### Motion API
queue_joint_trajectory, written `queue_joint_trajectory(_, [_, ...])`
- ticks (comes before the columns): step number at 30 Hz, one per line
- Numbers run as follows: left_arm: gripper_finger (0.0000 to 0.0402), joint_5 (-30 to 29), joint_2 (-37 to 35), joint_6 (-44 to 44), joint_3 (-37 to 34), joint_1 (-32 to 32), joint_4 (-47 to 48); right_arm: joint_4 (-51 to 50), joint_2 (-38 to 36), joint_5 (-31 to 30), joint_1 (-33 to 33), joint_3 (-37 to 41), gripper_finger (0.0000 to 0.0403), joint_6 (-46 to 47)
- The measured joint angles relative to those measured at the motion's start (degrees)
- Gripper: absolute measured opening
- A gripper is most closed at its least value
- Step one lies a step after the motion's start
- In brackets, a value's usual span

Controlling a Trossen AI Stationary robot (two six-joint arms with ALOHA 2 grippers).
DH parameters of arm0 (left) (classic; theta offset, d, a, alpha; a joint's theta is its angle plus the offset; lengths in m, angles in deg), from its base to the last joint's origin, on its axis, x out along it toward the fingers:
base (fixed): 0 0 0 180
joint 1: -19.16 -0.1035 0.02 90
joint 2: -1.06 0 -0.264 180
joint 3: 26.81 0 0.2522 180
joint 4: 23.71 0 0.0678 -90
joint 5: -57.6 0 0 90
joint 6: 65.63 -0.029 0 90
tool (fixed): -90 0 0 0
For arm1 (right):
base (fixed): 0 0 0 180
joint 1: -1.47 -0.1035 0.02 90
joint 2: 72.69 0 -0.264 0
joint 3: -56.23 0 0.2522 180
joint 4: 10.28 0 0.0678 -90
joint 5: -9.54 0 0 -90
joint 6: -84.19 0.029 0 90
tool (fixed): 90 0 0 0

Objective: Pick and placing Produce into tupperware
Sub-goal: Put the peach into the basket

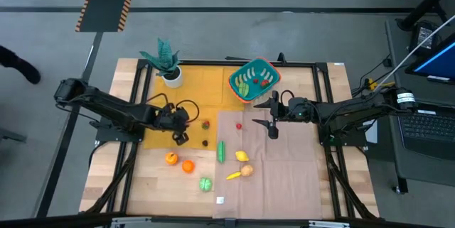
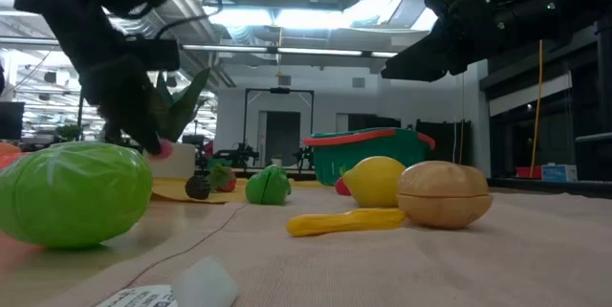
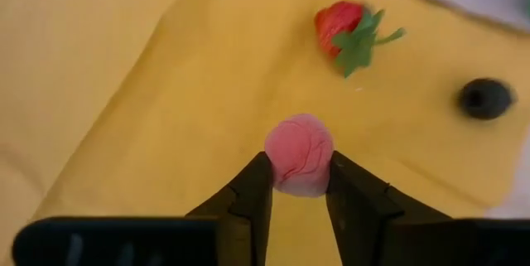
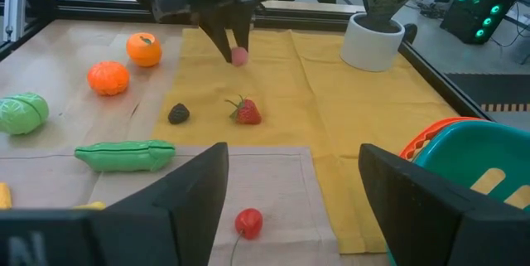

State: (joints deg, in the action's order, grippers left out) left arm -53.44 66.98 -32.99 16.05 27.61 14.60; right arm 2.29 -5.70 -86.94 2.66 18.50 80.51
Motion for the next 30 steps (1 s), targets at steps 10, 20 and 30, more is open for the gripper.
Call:
queue_joint_trajectory(10, [0.0087,-2.12,-10.57,-8.61,0.00,-0.02,-3.07,0.04,0.00,0.09,0.01,0.00,0.0271,-1.14])
queue_joint_trajectory(20, [0.0079,-0.34,-10.13,-19.74,0.00,-0.07,-19.82,1.81,0.00,5.16,-0.69,-0.02,0.0271,-5.68])
queue_joint_trajectory(30, [0.0087,7.12,1.14,-27.45,0.00,-1.76,-42.01,6.03,0.04,5.27,-3.41,-0.07,0.0271,-12.05])
